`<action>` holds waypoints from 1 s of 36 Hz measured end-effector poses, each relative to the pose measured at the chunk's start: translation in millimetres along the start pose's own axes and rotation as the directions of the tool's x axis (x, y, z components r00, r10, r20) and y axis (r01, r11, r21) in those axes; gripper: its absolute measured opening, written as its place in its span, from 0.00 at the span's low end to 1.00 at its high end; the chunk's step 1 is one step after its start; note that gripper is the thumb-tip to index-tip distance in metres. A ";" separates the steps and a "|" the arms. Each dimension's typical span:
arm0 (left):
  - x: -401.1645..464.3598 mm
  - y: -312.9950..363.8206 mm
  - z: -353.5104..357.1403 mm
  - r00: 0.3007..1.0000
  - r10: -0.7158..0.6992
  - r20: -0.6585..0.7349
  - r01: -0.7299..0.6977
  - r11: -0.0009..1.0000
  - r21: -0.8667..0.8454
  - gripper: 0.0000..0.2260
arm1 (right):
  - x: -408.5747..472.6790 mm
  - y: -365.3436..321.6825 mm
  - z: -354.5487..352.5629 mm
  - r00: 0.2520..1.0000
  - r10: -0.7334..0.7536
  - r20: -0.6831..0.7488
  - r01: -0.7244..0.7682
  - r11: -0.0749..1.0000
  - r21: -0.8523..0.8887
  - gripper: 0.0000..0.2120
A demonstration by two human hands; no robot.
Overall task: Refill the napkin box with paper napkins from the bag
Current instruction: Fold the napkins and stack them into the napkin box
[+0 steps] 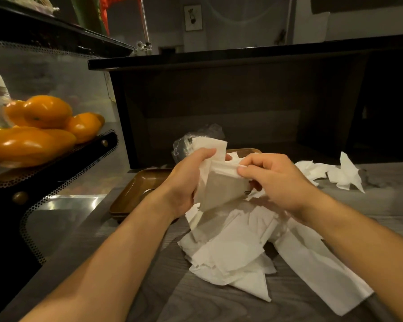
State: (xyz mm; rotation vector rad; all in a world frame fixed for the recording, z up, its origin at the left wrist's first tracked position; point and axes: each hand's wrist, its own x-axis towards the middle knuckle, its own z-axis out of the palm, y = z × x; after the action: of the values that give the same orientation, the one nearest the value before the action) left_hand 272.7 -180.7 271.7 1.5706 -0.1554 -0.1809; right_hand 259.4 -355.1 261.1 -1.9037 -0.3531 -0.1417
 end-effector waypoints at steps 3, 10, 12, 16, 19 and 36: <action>-1.4 1.1 3.0 0.995 0.026 0.101 -0.026 1.000 -0.002 0.19 | 3.9 2.1 -6.9 0.996 0.086 -0.030 -0.086 0.996 -0.004 0.08; 2.4 -6.2 6.0 0.988 0.141 0.061 -0.144 0.989 0.041 0.13 | 5.8 3.0 -11.5 0.992 0.096 -0.079 -0.094 0.995 0.023 0.05; 3.6 -8.5 6.7 0.990 0.134 0.032 -0.135 0.990 0.041 0.14 | 3.8 3.2 -9.7 0.997 0.011 -0.082 -0.009 1.000 0.023 0.04; 5.4 -8.9 7.0 0.992 0.126 -0.011 -0.125 0.991 0.050 0.17 | -1.9 5.4 -11.1 0.987 -0.163 0.010 0.163 0.987 0.019 0.17; 4.3 -7.8 7.0 0.993 0.116 0.000 -0.116 0.993 0.017 0.13 | 0.2 11.7 -11.3 0.963 -0.269 0.006 0.265 0.944 -0.199 0.16; 9.5 -9.0 9.1 0.994 0.027 -0.101 -0.027 1.000 0.004 0.10 | 3.0 21.6 -8.5 0.935 -0.327 -0.138 0.285 0.924 -0.255 0.07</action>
State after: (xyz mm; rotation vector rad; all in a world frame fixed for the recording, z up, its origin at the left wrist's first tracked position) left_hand 279.9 -191.5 262.4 1.5757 -0.0973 -0.0796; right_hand 269.6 -369.4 245.5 -2.0348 -0.5316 -0.5827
